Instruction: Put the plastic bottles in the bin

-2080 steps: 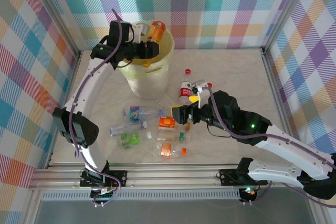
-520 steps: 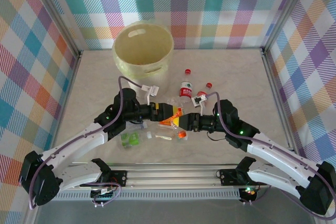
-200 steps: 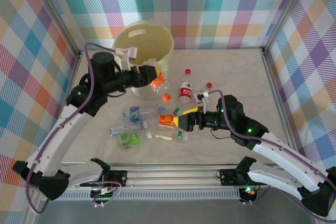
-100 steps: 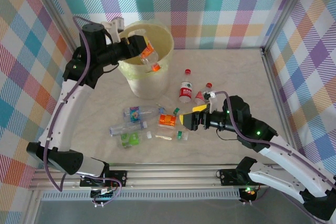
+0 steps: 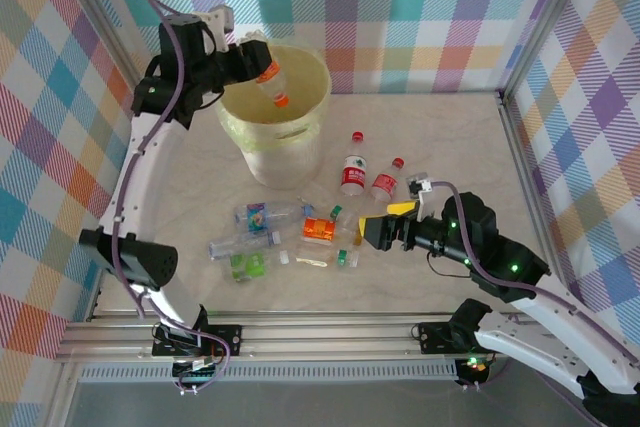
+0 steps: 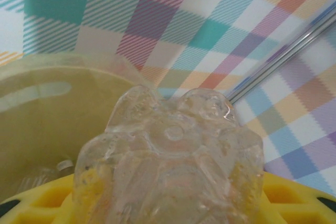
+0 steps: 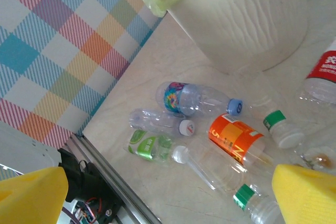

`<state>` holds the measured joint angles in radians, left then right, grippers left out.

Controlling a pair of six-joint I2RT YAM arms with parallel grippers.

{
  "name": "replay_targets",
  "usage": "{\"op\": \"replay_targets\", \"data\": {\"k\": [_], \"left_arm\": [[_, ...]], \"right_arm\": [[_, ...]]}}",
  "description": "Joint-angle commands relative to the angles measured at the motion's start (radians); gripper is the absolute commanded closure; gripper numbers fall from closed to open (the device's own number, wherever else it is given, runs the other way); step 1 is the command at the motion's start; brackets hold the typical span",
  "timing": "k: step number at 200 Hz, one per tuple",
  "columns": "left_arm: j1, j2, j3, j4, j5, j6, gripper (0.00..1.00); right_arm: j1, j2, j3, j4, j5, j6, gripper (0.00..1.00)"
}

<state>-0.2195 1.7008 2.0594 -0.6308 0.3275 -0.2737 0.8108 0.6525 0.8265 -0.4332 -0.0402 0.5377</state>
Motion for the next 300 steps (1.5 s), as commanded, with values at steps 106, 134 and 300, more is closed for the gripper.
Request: {"op": "replay_targets", "data": {"k": [106,134,300], "left_arm": [[0.015,0.185,-0.042,-0.067,0.069,0.122,0.44],[0.014,0.216,-0.044,-0.074,0.081,0.112,0.40],[0.014,-0.062,-0.085,-0.107,0.155,0.098,0.00]], "right_arm": [[-0.004,0.029,-0.020,-0.162,0.192,0.099,0.00],[-0.004,0.057,-0.009,-0.193,0.223,0.119,0.00],[-0.072,0.320,0.009,-0.192,0.252,0.260,0.28]]}}
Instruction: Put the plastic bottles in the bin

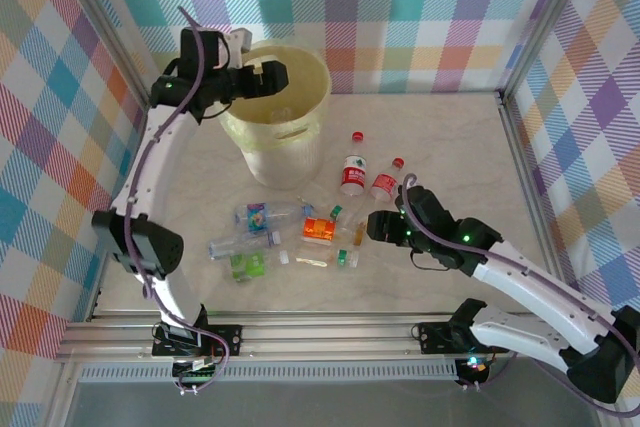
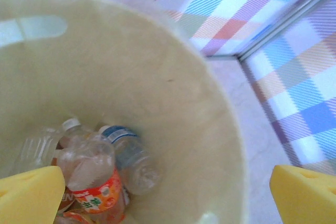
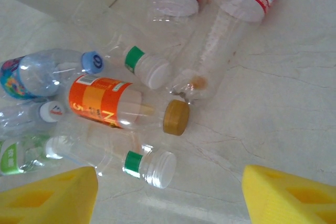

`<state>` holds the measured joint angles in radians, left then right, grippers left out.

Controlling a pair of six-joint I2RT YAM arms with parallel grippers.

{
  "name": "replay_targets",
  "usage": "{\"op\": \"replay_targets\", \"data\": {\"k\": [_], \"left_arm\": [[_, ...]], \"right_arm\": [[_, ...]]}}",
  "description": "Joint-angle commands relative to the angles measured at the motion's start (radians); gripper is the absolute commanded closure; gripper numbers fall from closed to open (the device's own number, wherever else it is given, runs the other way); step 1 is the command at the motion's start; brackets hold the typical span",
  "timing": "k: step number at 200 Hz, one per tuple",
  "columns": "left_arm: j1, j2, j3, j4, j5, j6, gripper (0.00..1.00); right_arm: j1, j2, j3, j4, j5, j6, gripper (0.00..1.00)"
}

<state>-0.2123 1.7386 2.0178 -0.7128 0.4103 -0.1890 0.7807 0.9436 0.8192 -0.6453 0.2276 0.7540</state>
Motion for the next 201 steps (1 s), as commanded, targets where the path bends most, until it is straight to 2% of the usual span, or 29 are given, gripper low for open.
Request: {"op": "replay_targets", "data": {"k": [1,51,90,124,156,173,201], "left_arm": [[0.008,-0.104,-0.048,-0.025,0.076,0.013,0.00],[-0.011,-0.401,-0.435,0.085,0.196,-0.043,0.00],[-0.091,-0.609,-0.746,0.204,0.298,-0.120,0.00],[-0.164,-0.765,-0.970,0.291,0.265,-0.199,0.00],[-0.183,-0.836,-1.095,0.380,0.199,-0.364,0.00],[-0.190,-0.835,-1.108,0.390,0.235,-0.356,0.00],[-0.214,-0.841,-1.115,0.373,0.213,-0.316,0.00]], "right_arm": [[-0.044,0.031,0.017,0.022,-0.017,0.044,0.28],[-0.154,0.140,-0.022,0.144,-0.113,0.070,0.26],[-0.201,0.246,-0.036,0.276,-0.161,0.091,0.25],[-0.202,0.375,-0.021,0.367,-0.175,0.093,0.25],[-0.202,0.465,-0.008,0.432,-0.197,0.108,0.27],[-0.202,0.493,-0.006,0.451,-0.187,0.116,0.27],[-0.202,0.537,0.000,0.471,-0.173,0.125,0.28]]}}
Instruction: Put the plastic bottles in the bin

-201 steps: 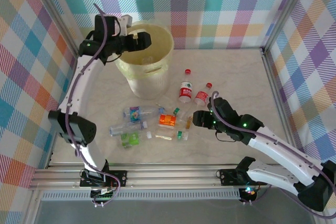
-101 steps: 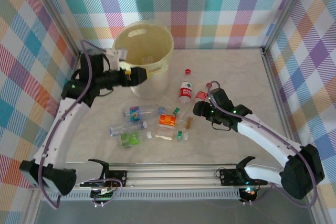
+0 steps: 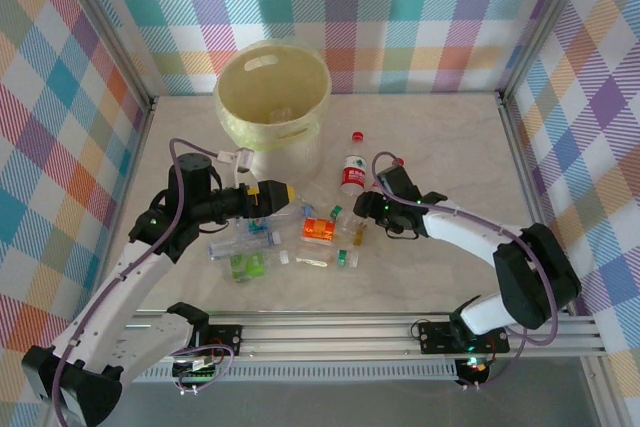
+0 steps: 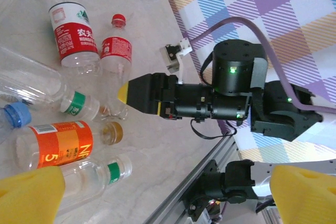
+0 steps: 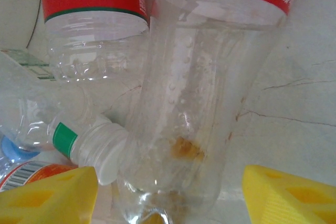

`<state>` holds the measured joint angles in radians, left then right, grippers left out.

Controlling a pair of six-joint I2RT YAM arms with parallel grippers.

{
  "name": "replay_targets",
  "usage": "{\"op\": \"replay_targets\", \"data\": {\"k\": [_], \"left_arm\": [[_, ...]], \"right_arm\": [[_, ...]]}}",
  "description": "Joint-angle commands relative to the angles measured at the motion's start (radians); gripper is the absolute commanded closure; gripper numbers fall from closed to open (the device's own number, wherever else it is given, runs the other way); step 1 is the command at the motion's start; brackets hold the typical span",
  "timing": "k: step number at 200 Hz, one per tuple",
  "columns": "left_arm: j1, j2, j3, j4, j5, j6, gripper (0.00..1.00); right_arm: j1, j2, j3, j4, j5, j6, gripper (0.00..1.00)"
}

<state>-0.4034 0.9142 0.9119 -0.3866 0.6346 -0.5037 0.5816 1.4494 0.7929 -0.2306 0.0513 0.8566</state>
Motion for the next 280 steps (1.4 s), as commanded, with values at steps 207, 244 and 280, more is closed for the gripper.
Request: {"op": "replay_targets", "data": {"k": [207,244,280], "left_arm": [[-0.232,0.130,0.023,0.060,-0.063,0.063,0.00],[-0.256,0.161,-0.006,0.215,-0.032,-0.041,0.00],[-0.260,0.201,-0.012,0.274,-0.038,-0.122,0.00]], "right_arm": [[-0.017,-0.059,-0.057,0.032,0.097,-0.074,0.48],[-0.017,-0.247,-0.118,-0.007,0.008,-0.182,0.48],[-0.016,-0.334,-0.120,-0.033,-0.157,-0.240,0.49]]}}
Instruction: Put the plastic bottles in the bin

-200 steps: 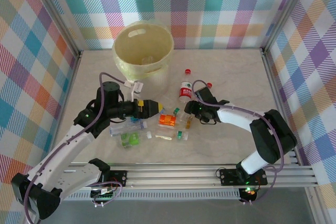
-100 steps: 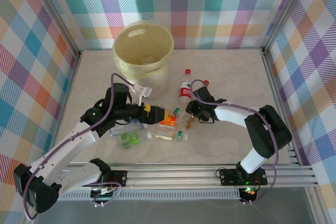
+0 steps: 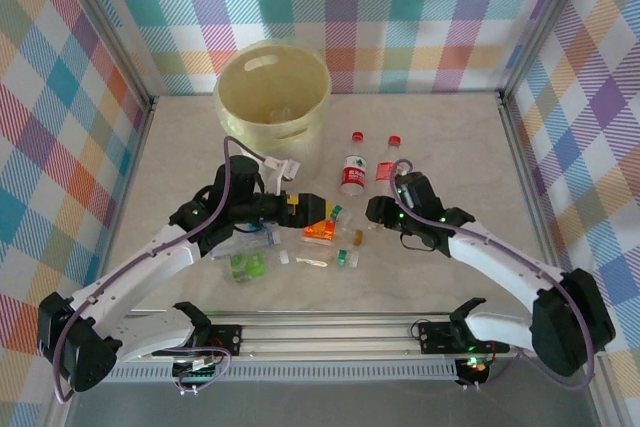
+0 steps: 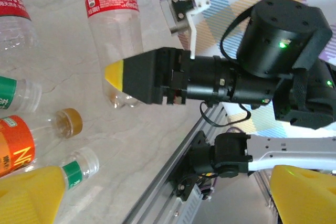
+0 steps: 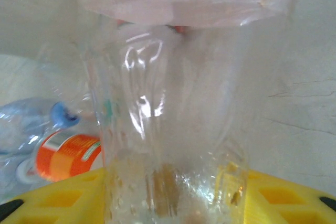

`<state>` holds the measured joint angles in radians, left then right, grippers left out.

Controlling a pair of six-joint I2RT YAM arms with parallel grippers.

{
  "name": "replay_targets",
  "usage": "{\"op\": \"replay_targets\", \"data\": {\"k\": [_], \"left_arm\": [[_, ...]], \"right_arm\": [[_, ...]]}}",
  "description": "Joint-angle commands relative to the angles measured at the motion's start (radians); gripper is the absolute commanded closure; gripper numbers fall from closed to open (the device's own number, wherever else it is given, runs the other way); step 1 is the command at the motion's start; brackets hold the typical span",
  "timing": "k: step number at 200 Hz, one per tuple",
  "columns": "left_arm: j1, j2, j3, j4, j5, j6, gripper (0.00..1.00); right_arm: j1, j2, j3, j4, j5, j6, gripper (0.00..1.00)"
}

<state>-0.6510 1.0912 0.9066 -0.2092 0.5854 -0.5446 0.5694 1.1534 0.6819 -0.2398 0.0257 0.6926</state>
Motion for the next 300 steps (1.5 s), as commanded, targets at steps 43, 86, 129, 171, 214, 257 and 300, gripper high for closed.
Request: {"op": "replay_targets", "data": {"k": [43,86,129,171,214,257,300], "left_arm": [[-0.024,0.071,-0.023,0.189,-0.008,-0.167,0.00],[-0.024,0.079,-0.021,0.287,-0.042,-0.299,0.00],[-0.024,0.114,0.003,0.302,-0.039,-0.351,0.00],[-0.024,0.124,0.001,0.310,-0.040,-0.359,0.03],[-0.024,0.137,0.005,0.358,-0.010,-0.361,0.03],[-0.024,0.143,0.010,0.358,-0.021,-0.372,0.05],[-0.023,0.132,0.015,0.374,-0.033,-0.385,0.17]], "right_arm": [[0.034,-0.088,0.035,-0.001,-0.218,-0.073,0.49],[0.090,-0.126,0.082,0.001,-0.265,-0.079,0.48],[0.113,-0.158,0.089,0.031,-0.351,-0.078,0.48],[0.134,-0.170,0.101,0.067,-0.405,-0.070,0.48],[0.170,-0.138,0.110,0.128,-0.474,-0.061,0.47],[0.193,-0.125,0.098,0.157,-0.479,-0.060,0.47],[0.207,-0.103,0.099,0.154,-0.491,-0.067,0.47]]}}
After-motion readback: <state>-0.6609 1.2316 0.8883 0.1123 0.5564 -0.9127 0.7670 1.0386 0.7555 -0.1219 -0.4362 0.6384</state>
